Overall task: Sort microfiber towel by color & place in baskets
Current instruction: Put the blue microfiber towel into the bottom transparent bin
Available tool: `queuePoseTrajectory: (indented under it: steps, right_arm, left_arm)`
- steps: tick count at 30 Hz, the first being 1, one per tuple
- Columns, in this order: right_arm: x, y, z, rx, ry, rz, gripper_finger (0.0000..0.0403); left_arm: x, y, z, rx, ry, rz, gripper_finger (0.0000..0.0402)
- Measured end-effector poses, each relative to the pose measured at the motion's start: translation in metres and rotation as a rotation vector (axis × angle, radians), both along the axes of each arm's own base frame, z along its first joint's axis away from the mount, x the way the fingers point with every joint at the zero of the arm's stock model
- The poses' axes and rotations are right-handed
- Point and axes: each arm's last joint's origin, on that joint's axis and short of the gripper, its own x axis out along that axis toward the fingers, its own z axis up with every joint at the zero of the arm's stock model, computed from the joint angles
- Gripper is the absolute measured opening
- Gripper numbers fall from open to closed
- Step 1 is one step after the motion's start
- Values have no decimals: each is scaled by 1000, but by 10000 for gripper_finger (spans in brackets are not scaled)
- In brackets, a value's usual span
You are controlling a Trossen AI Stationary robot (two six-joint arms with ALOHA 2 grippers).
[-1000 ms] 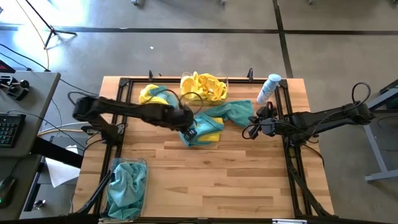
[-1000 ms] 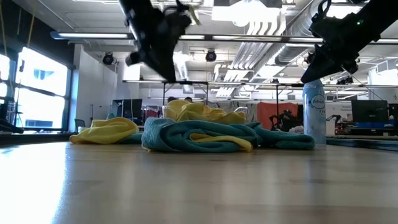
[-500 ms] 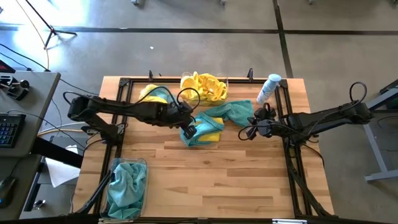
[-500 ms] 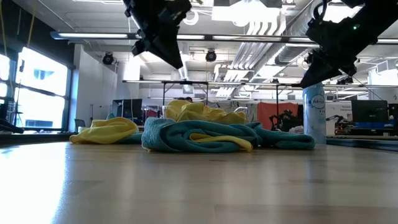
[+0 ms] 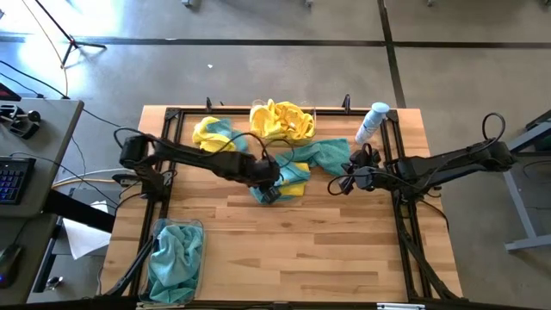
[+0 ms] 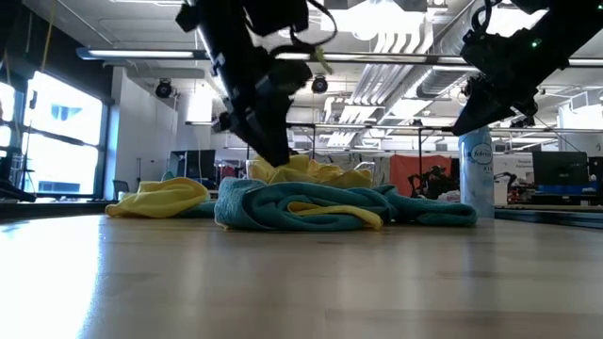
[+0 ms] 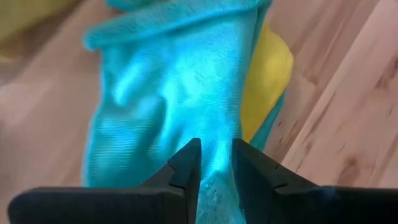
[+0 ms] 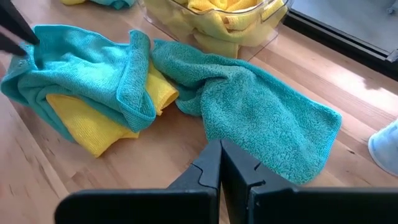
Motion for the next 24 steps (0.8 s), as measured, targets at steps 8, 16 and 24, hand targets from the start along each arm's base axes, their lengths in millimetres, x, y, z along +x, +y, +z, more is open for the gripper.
queuePoseTrajectory:
  steps: [8, 16, 24]
  right_arm:
    - [0, 0, 0, 10, -11, -11, 0]
    - [0, 0, 0, 11, -14, -10, 0]
    - [1, 0, 1, 13, -22, -9, 0]
  left_arm:
    - [14, -1, -45, -15, 99, -8, 85]
    - [11, -1, -38, -48, 96, -29, 9]
    - [-12, -5, 35, 41, -107, -4, 1]
